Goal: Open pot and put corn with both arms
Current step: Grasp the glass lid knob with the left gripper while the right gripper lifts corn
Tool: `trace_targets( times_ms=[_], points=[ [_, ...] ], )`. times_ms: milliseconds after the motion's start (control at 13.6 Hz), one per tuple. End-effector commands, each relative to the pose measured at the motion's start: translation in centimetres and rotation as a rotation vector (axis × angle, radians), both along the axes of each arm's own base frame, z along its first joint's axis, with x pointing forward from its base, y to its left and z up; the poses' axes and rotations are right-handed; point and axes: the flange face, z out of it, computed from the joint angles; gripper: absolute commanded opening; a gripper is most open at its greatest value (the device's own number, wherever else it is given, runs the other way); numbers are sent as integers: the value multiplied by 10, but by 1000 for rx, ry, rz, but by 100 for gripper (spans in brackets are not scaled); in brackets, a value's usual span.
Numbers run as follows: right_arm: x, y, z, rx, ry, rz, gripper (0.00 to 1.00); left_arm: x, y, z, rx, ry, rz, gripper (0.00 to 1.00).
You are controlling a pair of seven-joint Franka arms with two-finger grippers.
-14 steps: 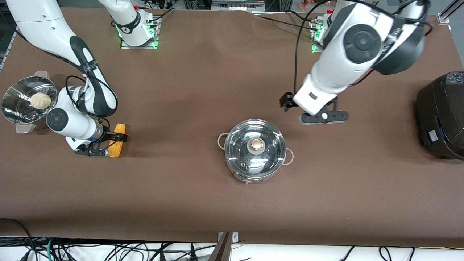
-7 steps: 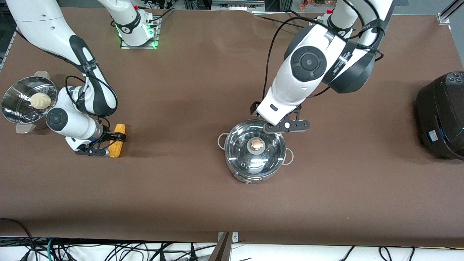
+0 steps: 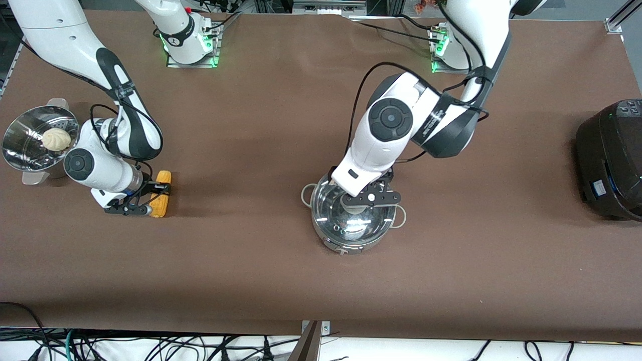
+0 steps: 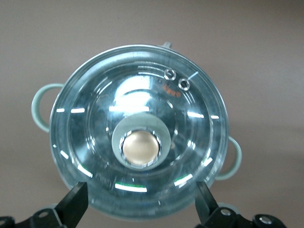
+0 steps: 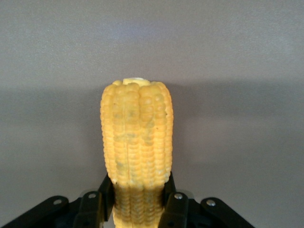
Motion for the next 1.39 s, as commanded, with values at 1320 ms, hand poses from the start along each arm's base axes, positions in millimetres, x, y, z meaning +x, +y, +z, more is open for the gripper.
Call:
trace_targets(
  times_ms=[1320],
  points=[
    [56, 19, 254, 87, 77, 39, 0, 16, 0, -45, 61, -44, -159, 74]
  ],
)
